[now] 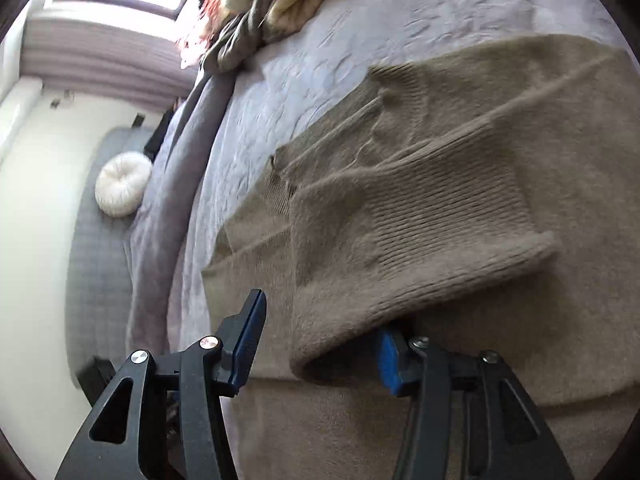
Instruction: Fold small clothes
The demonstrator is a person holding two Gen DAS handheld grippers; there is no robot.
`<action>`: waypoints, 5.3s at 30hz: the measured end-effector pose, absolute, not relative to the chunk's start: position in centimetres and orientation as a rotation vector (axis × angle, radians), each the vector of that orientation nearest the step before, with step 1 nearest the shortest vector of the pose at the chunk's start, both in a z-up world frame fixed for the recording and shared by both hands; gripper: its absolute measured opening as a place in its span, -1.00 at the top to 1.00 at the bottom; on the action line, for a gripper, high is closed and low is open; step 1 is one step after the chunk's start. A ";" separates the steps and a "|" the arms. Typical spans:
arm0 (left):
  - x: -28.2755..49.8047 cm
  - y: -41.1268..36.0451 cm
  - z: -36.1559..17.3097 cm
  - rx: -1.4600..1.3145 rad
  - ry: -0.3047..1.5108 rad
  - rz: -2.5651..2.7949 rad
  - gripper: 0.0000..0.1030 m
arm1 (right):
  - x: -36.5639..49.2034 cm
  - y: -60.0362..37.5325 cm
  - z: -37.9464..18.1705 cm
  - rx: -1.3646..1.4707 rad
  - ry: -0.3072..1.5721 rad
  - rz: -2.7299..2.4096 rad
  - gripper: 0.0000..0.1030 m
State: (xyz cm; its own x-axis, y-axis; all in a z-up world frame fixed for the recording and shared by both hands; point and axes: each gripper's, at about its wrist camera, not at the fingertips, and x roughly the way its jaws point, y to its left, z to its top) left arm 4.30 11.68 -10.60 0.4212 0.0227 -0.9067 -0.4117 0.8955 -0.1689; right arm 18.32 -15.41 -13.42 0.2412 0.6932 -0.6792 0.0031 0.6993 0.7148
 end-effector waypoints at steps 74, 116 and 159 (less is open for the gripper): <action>3.3 13.6 -11.5 -0.436 1.203 0.284 0.83 | 14.1 -30.7 -15.0 0.578 1.263 0.310 0.78; 8.6 8.4 -13.5 -0.248 1.232 0.253 -0.97 | 11.8 -31.6 -10.3 0.090 1.197 0.296 0.76; 5.3 11.6 -12.2 -0.277 1.235 0.317 -0.97 | 10.6 -30.6 -10.8 0.020 1.152 0.150 0.62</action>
